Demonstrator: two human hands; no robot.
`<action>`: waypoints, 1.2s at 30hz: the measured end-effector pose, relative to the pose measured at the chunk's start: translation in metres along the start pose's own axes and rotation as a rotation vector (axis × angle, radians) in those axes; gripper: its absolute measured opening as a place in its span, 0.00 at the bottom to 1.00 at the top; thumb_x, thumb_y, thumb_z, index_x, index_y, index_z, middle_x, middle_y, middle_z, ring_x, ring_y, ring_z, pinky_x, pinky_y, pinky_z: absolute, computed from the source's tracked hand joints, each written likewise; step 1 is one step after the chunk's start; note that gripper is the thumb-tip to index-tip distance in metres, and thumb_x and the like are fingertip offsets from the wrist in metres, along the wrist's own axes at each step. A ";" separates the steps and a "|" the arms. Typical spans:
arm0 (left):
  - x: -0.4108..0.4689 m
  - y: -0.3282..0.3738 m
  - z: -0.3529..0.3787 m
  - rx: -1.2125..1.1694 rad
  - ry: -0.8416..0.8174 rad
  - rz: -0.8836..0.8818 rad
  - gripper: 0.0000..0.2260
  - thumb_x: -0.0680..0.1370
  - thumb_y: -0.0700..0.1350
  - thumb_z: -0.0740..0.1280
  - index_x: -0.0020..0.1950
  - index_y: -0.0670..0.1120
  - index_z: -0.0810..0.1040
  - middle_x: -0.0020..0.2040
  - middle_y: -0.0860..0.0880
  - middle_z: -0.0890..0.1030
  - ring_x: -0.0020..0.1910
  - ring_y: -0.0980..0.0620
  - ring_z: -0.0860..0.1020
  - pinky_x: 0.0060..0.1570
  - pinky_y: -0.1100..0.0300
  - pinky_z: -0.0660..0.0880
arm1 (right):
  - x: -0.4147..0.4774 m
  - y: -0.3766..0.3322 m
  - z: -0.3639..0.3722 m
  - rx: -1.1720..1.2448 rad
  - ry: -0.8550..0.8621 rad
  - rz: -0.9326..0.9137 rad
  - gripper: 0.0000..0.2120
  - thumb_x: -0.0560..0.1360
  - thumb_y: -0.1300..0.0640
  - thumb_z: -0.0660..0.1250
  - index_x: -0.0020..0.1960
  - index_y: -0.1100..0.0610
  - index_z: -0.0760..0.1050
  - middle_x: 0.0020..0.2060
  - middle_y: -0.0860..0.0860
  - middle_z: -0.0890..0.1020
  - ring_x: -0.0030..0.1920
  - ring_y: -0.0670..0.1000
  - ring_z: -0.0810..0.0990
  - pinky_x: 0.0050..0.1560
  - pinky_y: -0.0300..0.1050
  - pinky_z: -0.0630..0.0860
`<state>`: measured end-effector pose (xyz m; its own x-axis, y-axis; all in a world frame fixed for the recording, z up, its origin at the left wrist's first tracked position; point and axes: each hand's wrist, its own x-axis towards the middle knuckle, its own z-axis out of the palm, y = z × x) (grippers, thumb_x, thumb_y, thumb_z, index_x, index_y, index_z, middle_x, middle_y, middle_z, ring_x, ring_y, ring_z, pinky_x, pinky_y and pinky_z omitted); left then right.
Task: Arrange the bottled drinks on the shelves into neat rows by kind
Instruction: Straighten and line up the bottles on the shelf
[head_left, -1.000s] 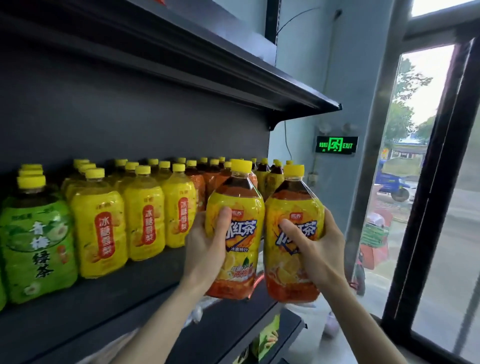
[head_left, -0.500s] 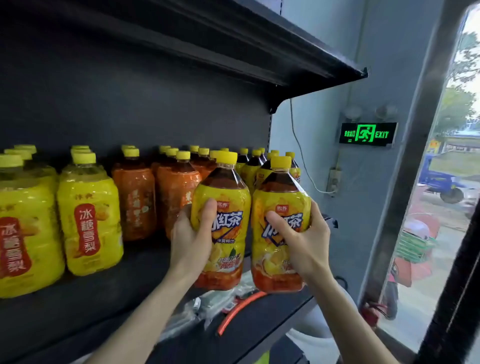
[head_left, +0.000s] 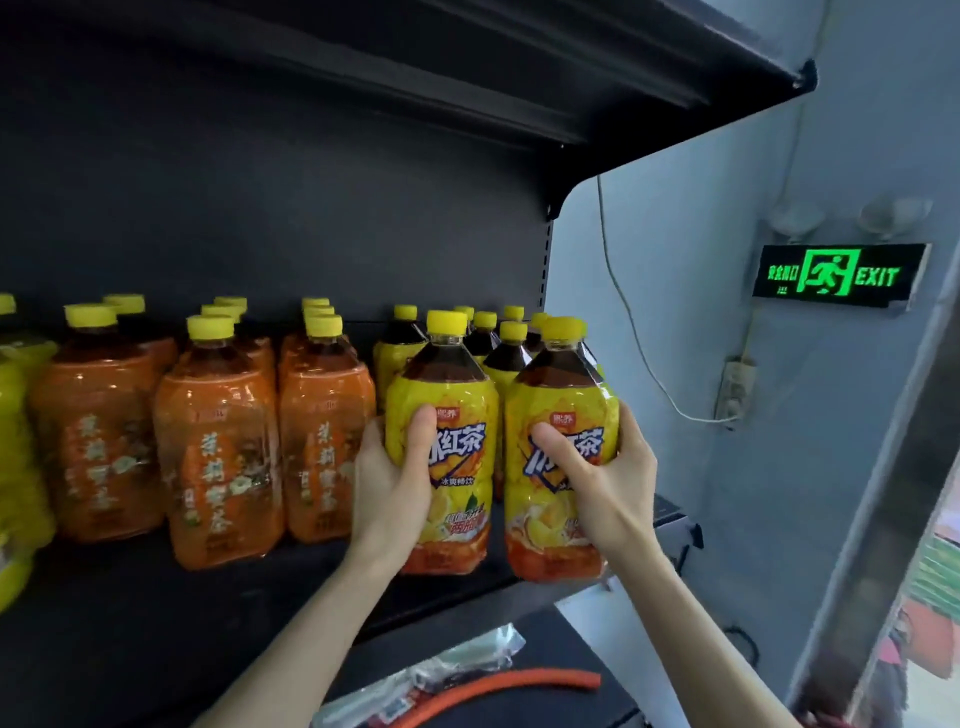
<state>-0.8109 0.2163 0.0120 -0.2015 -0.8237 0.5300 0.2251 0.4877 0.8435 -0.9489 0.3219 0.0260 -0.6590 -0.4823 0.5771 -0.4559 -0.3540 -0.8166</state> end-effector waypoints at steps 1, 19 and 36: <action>0.000 -0.004 0.009 0.018 0.030 -0.003 0.23 0.72 0.65 0.58 0.59 0.51 0.71 0.48 0.57 0.80 0.47 0.62 0.78 0.39 0.73 0.75 | 0.007 0.008 -0.004 0.007 -0.031 0.001 0.27 0.60 0.46 0.77 0.56 0.50 0.75 0.39 0.35 0.84 0.39 0.39 0.83 0.37 0.32 0.78; -0.005 -0.023 0.051 0.192 0.255 -0.063 0.18 0.75 0.56 0.59 0.60 0.48 0.67 0.49 0.57 0.77 0.44 0.67 0.78 0.37 0.75 0.73 | 0.064 0.084 -0.012 0.179 -0.301 0.039 0.44 0.57 0.35 0.72 0.69 0.52 0.67 0.50 0.44 0.82 0.48 0.39 0.81 0.48 0.33 0.77; 0.000 -0.050 0.051 0.214 0.274 -0.250 0.22 0.76 0.52 0.67 0.65 0.47 0.65 0.54 0.51 0.79 0.50 0.56 0.79 0.47 0.62 0.77 | 0.068 0.092 -0.002 0.022 -0.232 -0.009 0.43 0.59 0.29 0.67 0.69 0.50 0.68 0.62 0.51 0.73 0.64 0.53 0.71 0.65 0.59 0.69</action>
<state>-0.8708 0.2071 -0.0254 0.0428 -0.9564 0.2888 -0.0069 0.2888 0.9574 -1.0368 0.2580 -0.0096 -0.4986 -0.6497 0.5739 -0.4461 -0.3754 -0.8125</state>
